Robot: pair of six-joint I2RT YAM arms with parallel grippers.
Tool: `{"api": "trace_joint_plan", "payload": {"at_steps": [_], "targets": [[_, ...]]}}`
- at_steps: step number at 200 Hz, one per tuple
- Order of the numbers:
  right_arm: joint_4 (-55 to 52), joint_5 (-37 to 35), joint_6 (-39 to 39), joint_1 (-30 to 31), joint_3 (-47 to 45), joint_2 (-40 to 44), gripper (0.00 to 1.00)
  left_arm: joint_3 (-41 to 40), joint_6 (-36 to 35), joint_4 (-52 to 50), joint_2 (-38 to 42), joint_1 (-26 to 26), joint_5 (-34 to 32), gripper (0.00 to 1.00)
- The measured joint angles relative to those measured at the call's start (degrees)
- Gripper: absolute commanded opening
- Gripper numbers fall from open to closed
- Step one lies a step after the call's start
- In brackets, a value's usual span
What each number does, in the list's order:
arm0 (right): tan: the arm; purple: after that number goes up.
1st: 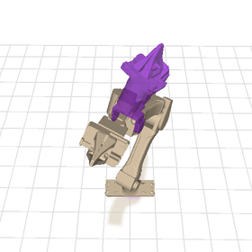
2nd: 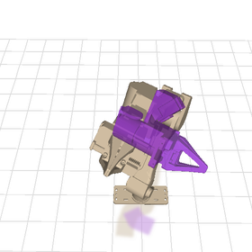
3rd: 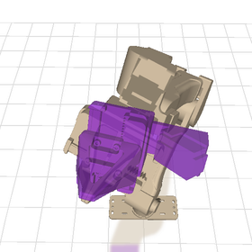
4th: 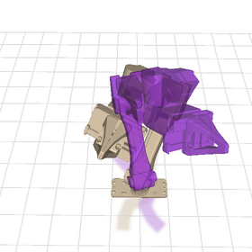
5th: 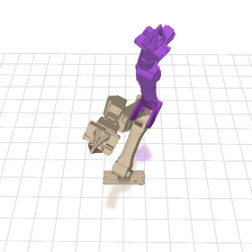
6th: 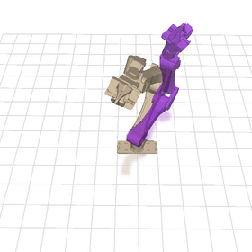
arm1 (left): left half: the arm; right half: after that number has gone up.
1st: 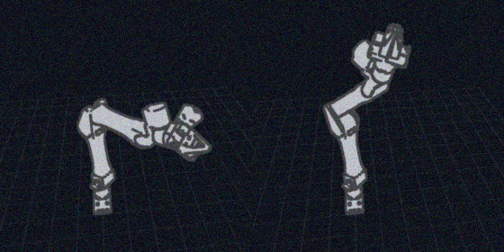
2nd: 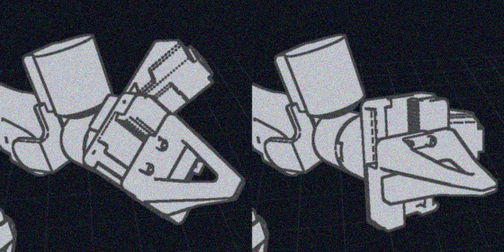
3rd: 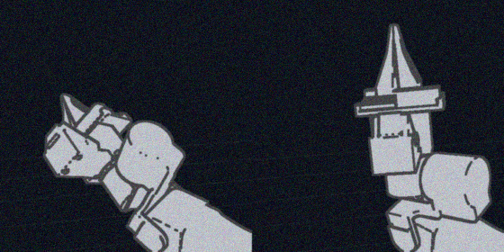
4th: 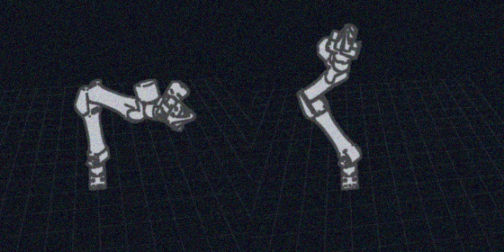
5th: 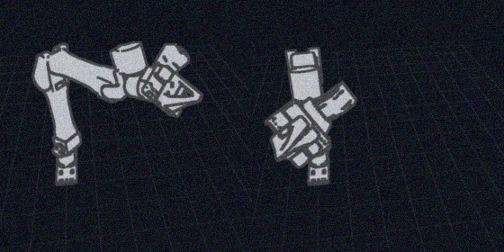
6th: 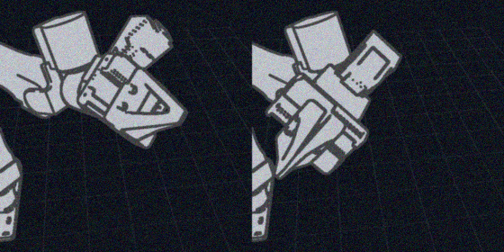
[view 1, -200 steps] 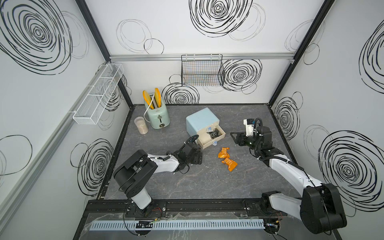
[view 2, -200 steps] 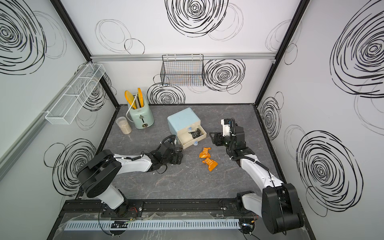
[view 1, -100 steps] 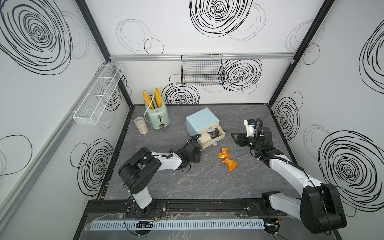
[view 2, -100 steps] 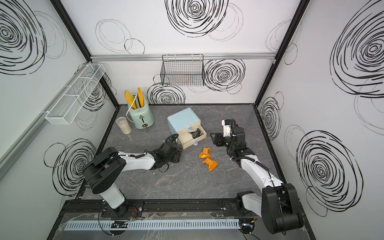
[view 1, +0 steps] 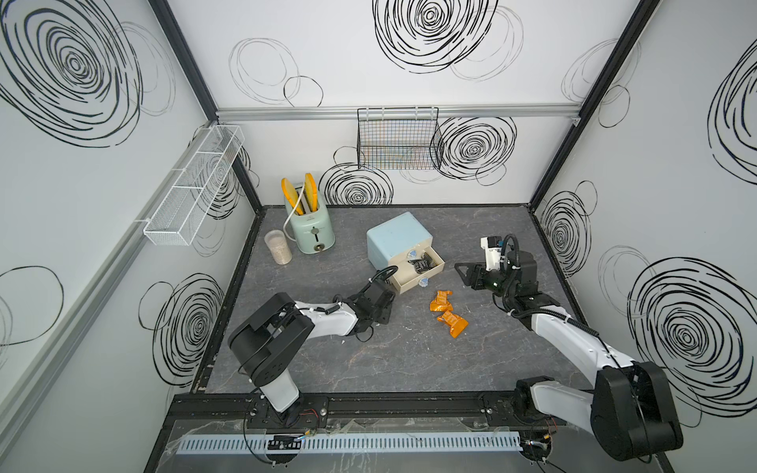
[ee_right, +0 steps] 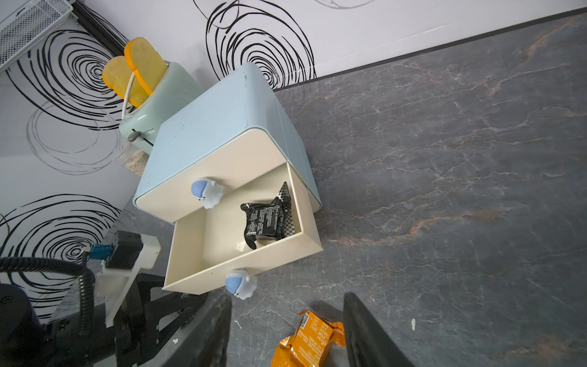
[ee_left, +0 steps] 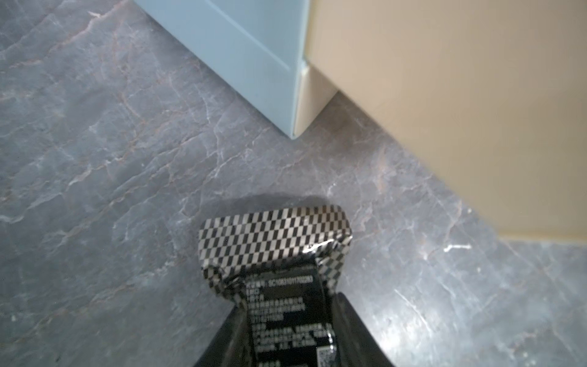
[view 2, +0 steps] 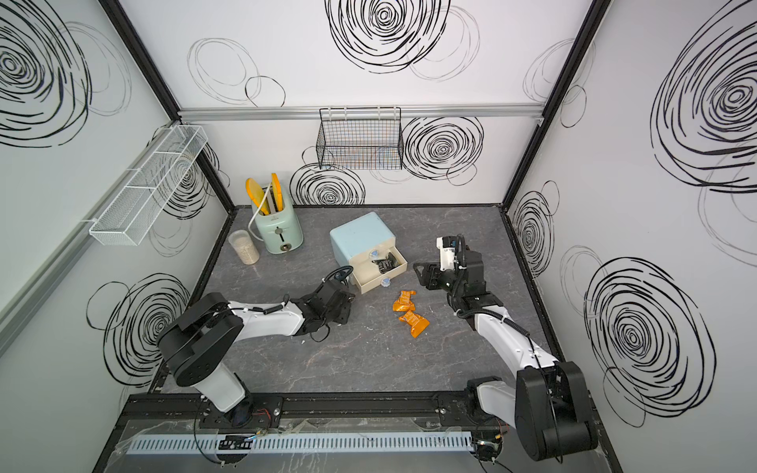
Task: Place the cookies into the drawer by color
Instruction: Pick up the cookie at the center of the board.
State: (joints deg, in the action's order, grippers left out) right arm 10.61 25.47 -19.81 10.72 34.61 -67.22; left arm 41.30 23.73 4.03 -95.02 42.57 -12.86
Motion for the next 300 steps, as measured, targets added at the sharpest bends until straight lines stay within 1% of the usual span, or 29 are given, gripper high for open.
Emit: {"api": "trace_joint_plan", "payload": {"at_steps": [9, 36, 76, 101, 117, 160, 179, 202, 236, 300], "targets": [[0.02, 0.57, 0.15, 0.00, 0.00, 0.00, 0.58, -0.74, -0.48, -1.46, 1.55, 0.24, 0.50, 0.20], [-0.15, 3.32, 0.74, -0.04, 0.00, 0.00, 0.58, -2.62, -1.88, -6.49, 8.66, 1.79, 2.14, 0.20], [-1.18, 10.67, 1.18, 0.09, 0.00, -0.79, 0.59, -2.78, -3.93, -10.43, 20.41, 4.59, 4.04, 0.22], [-1.95, 14.10, 0.94, 1.31, 0.00, -1.40, 0.60, -2.75, -5.07, -11.89, 25.03, 6.01, 4.63, 0.23], [-2.32, 16.11, 0.46, 3.17, 0.00, -1.42, 0.60, -2.47, -6.05, -12.94, 26.93, 6.86, 4.98, 0.23], [-2.40, 20.02, -1.18, 11.13, 0.35, -3.74, 0.60, 0.87, -10.51, -15.19, 27.78, 9.44, 4.26, 0.23], [-2.36, 21.27, -2.03, 14.69, 1.27, -5.90, 0.60, 3.04, -12.41, -15.74, 27.26, 9.79, 3.72, 0.23], [-1.92, 22.25, -3.23, 17.55, 2.91, -8.09, 0.59, 5.40, -14.38, -16.06, 25.86, 9.94, 3.28, 0.23], [0.31, 23.02, -4.87, 18.88, 3.58, -8.83, 0.59, 6.56, -16.31, -16.26, 24.15, 9.97, 2.78, 0.23], [2.86, 24.11, -6.49, 19.28, 4.37, -10.69, 0.53, 6.62, -17.99, -16.74, 23.61, 10.58, 4.11, 0.23]]}}
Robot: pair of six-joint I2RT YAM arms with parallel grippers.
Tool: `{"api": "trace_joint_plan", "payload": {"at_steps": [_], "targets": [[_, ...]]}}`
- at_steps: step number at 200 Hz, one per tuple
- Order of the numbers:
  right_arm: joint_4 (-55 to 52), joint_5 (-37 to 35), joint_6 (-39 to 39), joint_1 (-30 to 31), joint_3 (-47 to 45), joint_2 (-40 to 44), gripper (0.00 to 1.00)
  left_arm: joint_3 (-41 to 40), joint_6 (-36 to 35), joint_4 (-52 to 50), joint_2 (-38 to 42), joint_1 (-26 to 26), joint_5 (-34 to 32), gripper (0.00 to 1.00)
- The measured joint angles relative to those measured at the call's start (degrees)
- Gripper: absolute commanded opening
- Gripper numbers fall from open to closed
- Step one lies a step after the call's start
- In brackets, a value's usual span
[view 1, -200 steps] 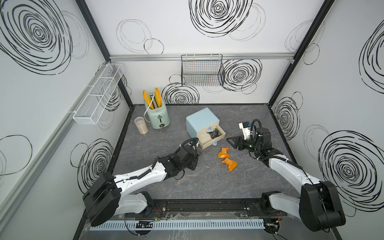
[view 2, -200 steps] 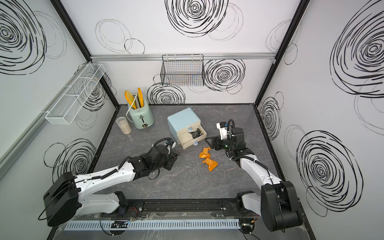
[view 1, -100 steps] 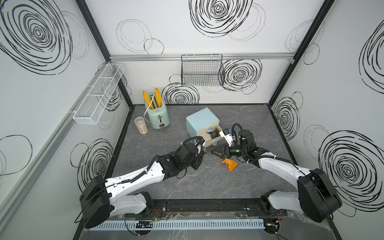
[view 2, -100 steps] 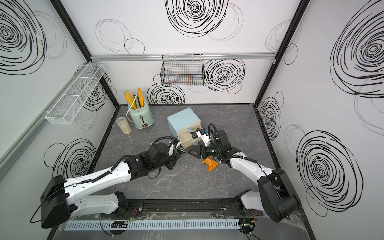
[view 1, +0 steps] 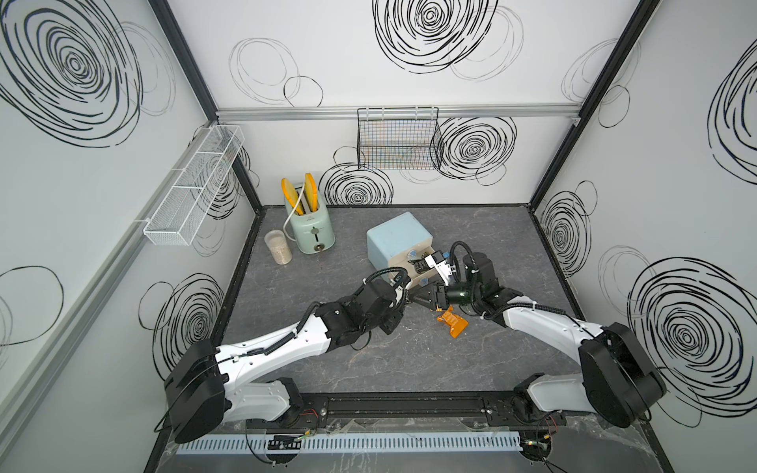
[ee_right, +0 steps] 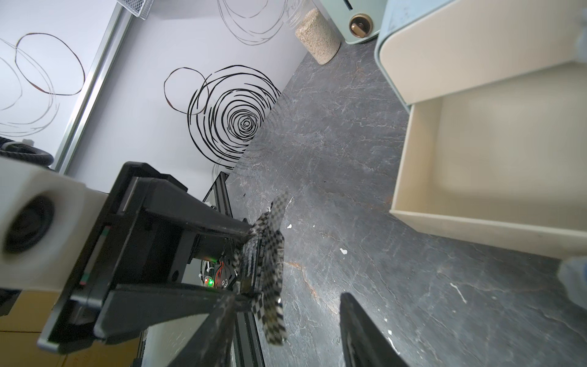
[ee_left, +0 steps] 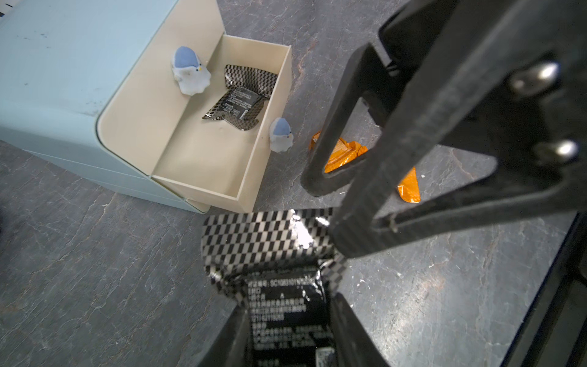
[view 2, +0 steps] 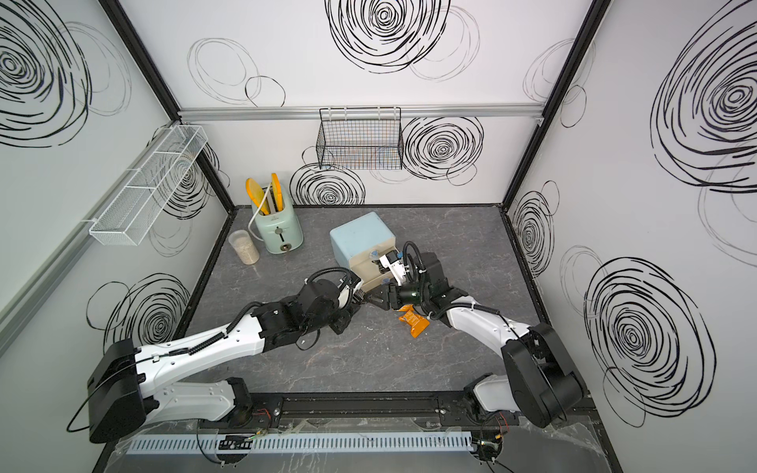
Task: Place the cookies into the drawer by color
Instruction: Pick up the cookie at the center of the board.
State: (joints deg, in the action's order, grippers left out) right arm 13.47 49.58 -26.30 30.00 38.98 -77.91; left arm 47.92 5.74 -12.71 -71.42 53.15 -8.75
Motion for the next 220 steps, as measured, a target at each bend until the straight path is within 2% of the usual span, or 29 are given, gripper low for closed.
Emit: {"api": "trace_joint_plan", "payload": {"at_steps": [26, 64, 72, 89, 111, 135, 169, 220], "targets": [[0.42, 0.48, -0.33, 0.42, 0.59, -1.07, 0.45, 0.00, -0.24, 0.20, 0.00, 0.11, 1.09, 0.24], [0.70, 1.25, -0.09, 1.33, 1.11, -2.21, 0.18, 0.00, -0.28, 0.83, 0.00, 0.11, 2.34, 0.27], [0.70, 1.77, -0.35, 1.38, 1.31, -2.56, 0.12, 0.00, -0.28, 0.76, -0.02, 0.11, 2.38, 0.33], [0.96, 2.03, -0.20, 1.53, 1.70, -2.64, 0.00, 0.00, -0.33, 0.61, -0.24, 0.11, 2.32, 0.53], [0.61, 1.46, -0.20, 1.60, 1.75, -2.60, 0.00, 0.00, -0.33, 1.01, -0.15, 0.02, 2.12, 0.75], [0.07, 0.15, -0.09, 1.46, 1.75, -1.95, 0.00, -0.20, 0.76, 1.18, 1.27, -0.57, 2.10, 0.87], [-0.02, -1.90, -0.04, -0.09, 2.03, 0.57, 0.00, -1.68, 2.71, 1.70, 7.50, -4.09, 1.90, 0.88], [0.22, -5.84, -0.20, -4.42, 4.04, 2.95, 0.00, -4.79, 7.28, 2.58, 16.37, -14.01, 3.30, 0.86]]}}
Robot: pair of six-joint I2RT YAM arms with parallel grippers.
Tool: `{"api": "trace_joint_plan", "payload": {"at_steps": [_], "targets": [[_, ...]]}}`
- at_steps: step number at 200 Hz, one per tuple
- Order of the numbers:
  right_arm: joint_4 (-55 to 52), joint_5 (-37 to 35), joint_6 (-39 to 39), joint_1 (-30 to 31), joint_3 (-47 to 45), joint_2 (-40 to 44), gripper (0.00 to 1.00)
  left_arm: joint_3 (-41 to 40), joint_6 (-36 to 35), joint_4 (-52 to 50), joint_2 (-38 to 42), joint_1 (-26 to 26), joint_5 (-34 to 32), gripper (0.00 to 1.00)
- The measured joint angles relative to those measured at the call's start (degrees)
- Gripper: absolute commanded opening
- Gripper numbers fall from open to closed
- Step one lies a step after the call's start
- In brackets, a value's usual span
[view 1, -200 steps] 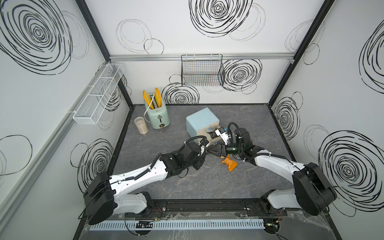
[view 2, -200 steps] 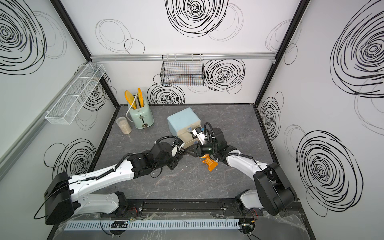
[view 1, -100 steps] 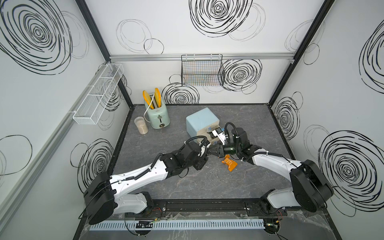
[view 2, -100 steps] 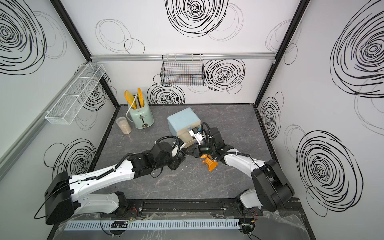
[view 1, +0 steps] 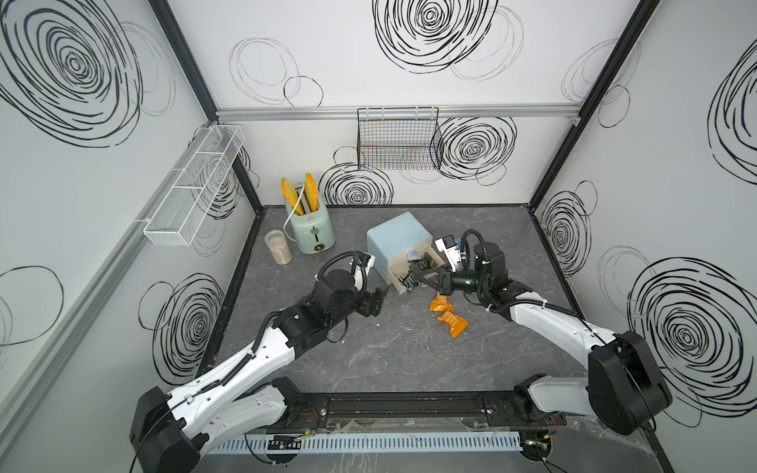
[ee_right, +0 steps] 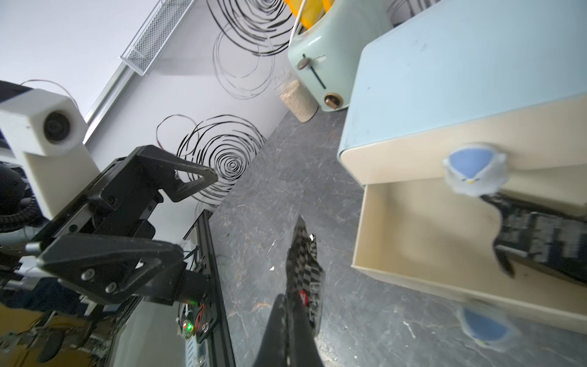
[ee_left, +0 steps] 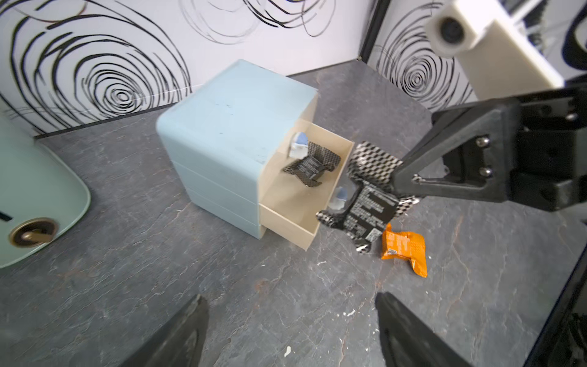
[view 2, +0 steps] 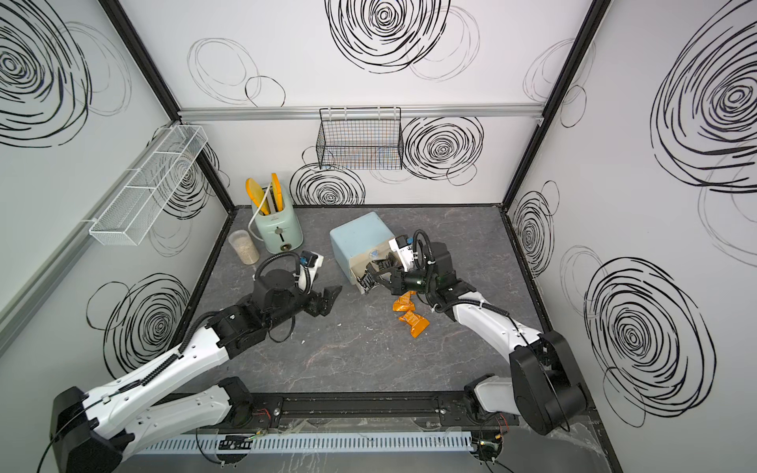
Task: Place the cookies into the drawer by color
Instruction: Pick up the cookie at the center of the board, then place the cookie in the drawer.
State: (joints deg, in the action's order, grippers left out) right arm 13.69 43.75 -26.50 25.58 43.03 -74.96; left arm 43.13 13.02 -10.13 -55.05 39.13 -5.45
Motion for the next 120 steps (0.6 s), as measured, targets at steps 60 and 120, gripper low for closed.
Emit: {"api": "trace_joint_plan", "payload": {"at_steps": [60, 120], "targets": [[0.31, -5.68, -0.09, -1.55, 1.55, -1.29, 0.00, -0.72, 2.49, -0.11, 1.88, -4.68, 1.86, 0.85], [1.46, -5.60, -0.11, -2.16, 3.21, -7.23, 0.00, -0.74, 2.73, -0.11, 1.86, -4.70, 2.60, 0.85]]}}
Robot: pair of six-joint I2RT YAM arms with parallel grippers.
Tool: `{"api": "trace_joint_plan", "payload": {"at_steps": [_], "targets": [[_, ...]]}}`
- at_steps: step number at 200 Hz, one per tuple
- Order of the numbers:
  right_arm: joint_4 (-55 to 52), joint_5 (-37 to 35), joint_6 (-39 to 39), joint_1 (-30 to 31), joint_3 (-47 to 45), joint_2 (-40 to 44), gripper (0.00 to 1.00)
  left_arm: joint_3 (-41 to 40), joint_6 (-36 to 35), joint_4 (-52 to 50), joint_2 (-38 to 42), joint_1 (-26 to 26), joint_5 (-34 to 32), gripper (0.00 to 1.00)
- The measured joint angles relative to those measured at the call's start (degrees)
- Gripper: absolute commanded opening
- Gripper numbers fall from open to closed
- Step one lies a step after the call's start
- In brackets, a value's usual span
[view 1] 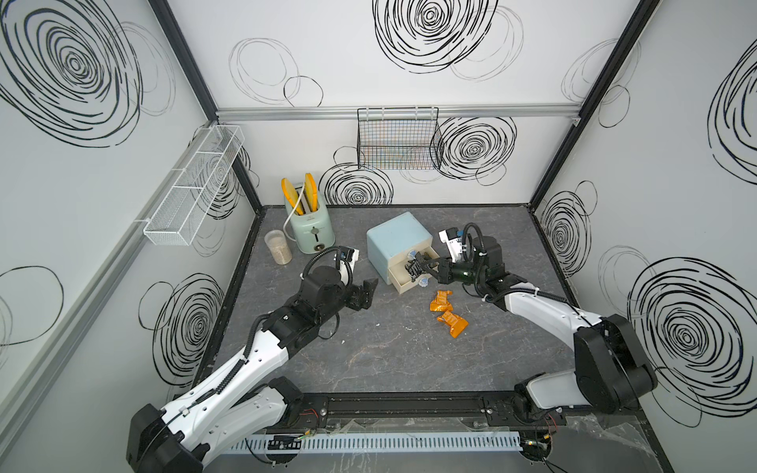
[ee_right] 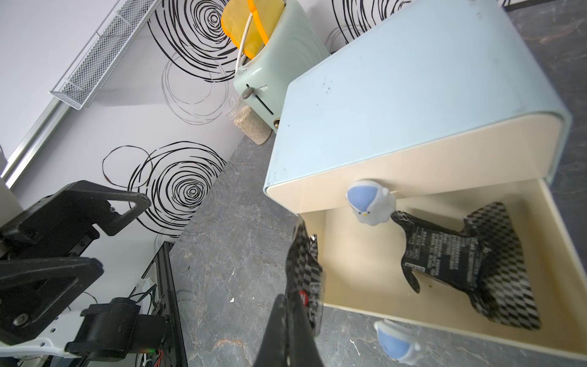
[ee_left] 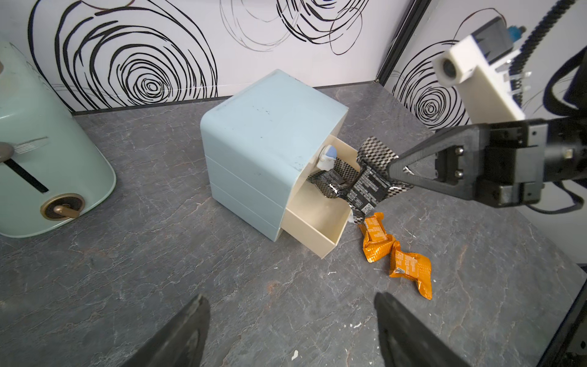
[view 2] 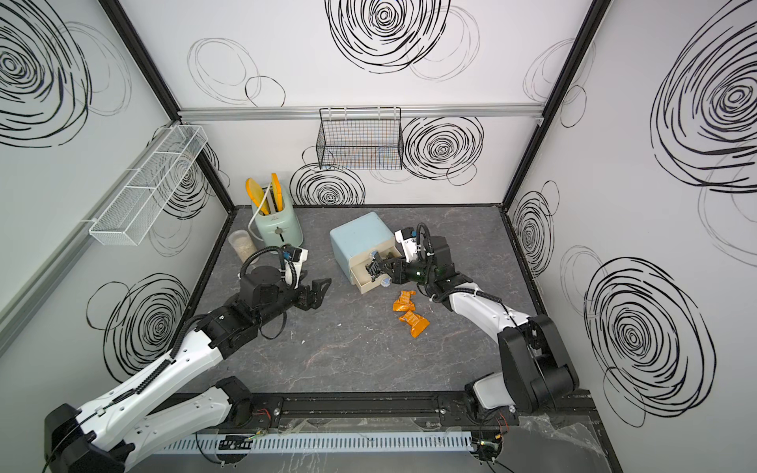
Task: Place the cookies into the drawer by color
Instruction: Place the cookie in the drawer.
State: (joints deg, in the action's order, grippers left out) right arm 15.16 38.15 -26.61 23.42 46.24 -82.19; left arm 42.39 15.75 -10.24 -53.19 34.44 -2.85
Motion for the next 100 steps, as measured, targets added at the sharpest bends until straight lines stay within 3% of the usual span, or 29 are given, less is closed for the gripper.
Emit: {"api": "trace_joint_plan", "payload": {"at_steps": [100], "targets": [[2.84, 1.66, -1.29, 0.02, 2.43, -6.49, 0.00, -0.42, 0.02, 0.00, -0.87, 0.00, 1.44, 0.85]]}}
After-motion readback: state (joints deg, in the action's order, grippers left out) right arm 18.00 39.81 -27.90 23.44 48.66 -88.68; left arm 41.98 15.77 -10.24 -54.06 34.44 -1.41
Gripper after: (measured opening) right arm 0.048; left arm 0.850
